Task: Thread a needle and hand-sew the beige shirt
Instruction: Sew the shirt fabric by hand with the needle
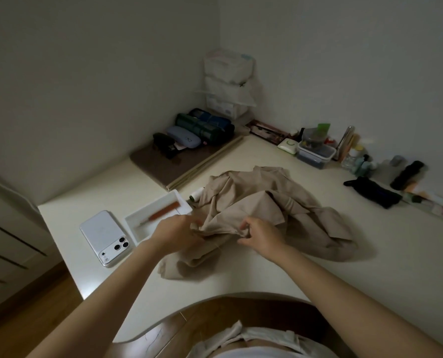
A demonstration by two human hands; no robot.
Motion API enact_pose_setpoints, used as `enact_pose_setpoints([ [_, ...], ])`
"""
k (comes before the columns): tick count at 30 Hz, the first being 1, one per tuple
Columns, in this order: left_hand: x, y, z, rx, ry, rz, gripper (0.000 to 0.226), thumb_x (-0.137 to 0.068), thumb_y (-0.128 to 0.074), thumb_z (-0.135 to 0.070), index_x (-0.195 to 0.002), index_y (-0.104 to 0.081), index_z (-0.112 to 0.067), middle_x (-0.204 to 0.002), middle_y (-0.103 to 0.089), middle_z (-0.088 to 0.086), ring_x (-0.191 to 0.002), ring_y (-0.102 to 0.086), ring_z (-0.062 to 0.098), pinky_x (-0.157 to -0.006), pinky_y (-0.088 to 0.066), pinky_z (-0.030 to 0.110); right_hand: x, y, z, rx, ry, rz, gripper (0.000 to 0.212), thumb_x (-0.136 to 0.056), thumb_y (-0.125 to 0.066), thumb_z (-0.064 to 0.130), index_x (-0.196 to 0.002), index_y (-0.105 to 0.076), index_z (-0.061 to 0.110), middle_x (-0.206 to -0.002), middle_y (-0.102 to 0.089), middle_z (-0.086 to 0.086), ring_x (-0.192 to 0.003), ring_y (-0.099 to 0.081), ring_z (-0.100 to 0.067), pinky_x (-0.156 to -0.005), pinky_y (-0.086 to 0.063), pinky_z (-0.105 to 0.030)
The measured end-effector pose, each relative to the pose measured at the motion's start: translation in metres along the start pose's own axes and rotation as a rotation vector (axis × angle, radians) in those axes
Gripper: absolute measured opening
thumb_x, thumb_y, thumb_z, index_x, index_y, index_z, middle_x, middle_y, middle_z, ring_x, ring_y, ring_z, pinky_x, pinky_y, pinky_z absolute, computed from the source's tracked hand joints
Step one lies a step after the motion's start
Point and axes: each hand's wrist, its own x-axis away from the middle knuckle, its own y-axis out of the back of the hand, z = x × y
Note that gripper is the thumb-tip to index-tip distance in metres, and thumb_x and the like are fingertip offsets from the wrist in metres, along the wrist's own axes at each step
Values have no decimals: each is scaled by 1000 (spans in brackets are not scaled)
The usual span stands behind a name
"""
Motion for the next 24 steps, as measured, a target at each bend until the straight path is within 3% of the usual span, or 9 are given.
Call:
enact_pose_setpoints([
  [3,-6,-12,10,-41,47,10,35,-87,-60,-49,-120,-59,-35,-111,-66,-3,-102,-60,16,-77,-43,23,0,1,3,68,13,-37,14,-92,-59,30,-93,-59,15,-75,-52,7,-75,-51,-12,-60,-34,-24],
  [8,-4,-18,20,-37,52,-68,22,-91,-56,-44,-109,-63,-34,-99,-67,-6,-93,-61,14,-66,-36,22,-1,17,-17,131,-39,-86,23,-93,-57,27,-73,-50,18,-62,-51,6,-69,-52,-17,-53,-32,-27],
  [12,1,-22,20,23,3,-96,17,-91,-57,-41,-100,-66,-29,-90,-66,-9,-87,-61,12,-64,-36,22,0,28,-48,185,-162,-111,29,-92,-56,24,-67,-44,20,-75,-59,-6,-79,-59,-26,-59,-34,-27],
  [18,7,-28,19,33,-70,-89,26,-94,-50,-48,-99,-68,-29,-88,-61,-13,-77,-50,6,-60,-32,18,15,24,-70,170,-238,-112,39,-94,-54,24,-61,-34,29,-73,-54,-1,-71,-51,-18,-60,-38,-29],
  [21,10,-23,15,72,-96,-114,23,-91,-57,-45,-78,-64,-27,-72,-53,-16,-65,-47,4,-55,-30,14,18,23,-69,158,-238,-127,40,-94,-53,22,-61,-32,29,-72,-54,-1,-70,-48,-17,-61,-36,-28],
  [24,9,-22,15,122,-70,-198,33,-87,-65,-33,-60,-57,-15,-59,-56,-2,-57,-51,11,-56,-43,27,20,23,-66,144,-239,-117,39,-95,-53,22,-61,-35,27,-73,-58,-2,-70,-52,-18,-59,-36,-27],
])
